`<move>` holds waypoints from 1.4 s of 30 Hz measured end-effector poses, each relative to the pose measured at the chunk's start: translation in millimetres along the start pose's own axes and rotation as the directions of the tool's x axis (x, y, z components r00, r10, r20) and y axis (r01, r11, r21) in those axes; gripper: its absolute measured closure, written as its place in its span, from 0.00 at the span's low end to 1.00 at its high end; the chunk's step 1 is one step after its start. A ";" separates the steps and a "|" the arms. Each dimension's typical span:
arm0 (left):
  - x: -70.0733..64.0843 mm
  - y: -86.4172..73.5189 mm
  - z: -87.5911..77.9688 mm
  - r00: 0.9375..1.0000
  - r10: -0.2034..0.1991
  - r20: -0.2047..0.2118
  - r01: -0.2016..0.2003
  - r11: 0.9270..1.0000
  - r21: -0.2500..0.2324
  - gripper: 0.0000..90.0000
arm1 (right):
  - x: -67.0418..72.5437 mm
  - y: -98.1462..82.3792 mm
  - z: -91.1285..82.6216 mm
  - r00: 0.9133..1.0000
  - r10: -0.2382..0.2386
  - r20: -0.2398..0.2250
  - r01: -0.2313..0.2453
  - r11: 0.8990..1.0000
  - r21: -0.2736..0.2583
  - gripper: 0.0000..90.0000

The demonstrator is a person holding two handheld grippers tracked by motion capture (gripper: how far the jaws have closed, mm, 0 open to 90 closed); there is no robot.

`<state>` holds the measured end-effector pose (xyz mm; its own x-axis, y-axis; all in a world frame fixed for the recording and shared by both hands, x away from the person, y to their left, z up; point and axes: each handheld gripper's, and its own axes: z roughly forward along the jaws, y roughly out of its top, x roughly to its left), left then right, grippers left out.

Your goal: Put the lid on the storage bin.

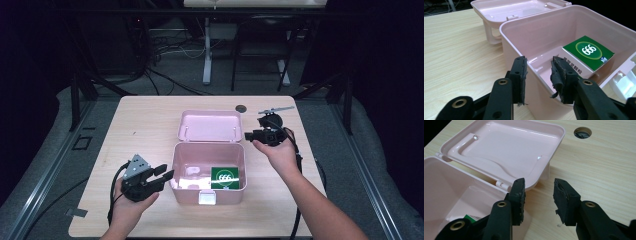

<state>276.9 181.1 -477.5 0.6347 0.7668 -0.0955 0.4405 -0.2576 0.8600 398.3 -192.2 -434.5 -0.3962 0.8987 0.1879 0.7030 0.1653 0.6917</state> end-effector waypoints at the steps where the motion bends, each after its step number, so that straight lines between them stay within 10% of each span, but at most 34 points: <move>1: -0.9 -0.4 0.8 1.000 0.001 -0.004 -0.001 1.000 0.001 0.73 | -0.1 0.9 1.0 1.000 -0.002 0.000 0.002 1.000 0.003 0.68; 42: -6.3 -8.2 1.7 0.999 0.038 0.004 -0.038 0.999 0.011 0.85 | -7.5 57.5 73.4 0.986 0.118 0.115 -0.131 0.986 0.108 0.70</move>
<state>270.4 177.4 -484.8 0.6535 0.7542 -0.0644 0.4228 -0.2931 0.8575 485.0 -159.6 -447.3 -0.2397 0.9528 0.1866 0.8081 0.0893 0.5822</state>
